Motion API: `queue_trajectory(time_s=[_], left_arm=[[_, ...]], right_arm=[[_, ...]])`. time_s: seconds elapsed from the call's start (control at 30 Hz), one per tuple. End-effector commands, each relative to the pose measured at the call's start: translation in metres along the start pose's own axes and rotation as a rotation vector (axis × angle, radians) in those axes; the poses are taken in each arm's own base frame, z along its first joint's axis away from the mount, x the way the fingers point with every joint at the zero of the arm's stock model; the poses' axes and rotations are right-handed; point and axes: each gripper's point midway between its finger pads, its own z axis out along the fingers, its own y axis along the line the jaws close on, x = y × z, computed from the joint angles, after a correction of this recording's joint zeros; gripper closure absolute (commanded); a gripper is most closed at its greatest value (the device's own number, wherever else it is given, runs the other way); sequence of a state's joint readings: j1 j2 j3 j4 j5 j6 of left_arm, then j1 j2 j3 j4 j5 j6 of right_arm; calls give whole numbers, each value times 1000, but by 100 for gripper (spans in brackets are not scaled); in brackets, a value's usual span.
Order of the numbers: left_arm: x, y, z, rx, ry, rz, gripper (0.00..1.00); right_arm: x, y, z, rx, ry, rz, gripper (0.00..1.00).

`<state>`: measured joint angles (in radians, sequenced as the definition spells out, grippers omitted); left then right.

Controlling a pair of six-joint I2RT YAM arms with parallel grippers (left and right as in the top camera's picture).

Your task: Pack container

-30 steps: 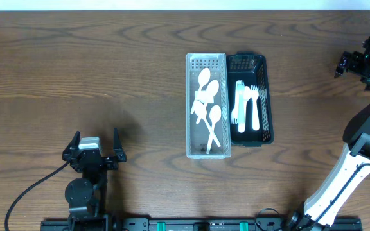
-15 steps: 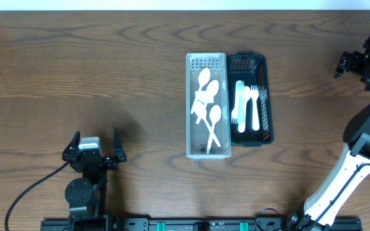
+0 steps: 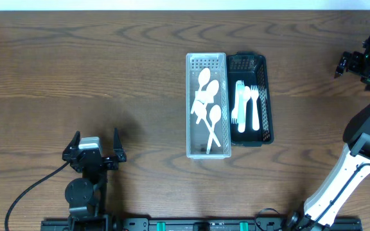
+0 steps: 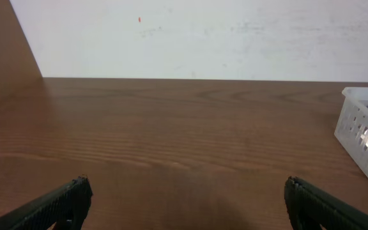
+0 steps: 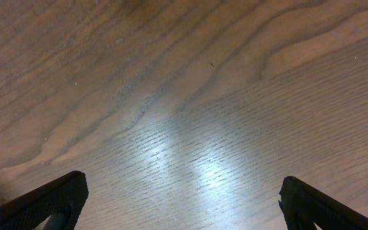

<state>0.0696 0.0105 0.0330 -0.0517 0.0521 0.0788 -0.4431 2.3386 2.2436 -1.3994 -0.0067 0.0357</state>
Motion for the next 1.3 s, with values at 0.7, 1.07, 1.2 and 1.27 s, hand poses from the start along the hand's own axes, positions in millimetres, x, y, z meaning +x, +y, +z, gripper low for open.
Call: queue_trajectory(time_s=[0.7,1.07,1.2,1.27], left_arm=[[17,4,2,-23,40,13,2],[17,4,2,-23,40,13,2],[17,4,2,-23,40,13,2],[17,4,2,-23,40,13,2]], right_arm=[[111,85,-236,-306,-960,-253,1],[242,106,-277,-427,-1427,-486,1],[265,107,-272,-474,-1536,-513,1],[270,107,-271,-485,-1589,-510,1]])
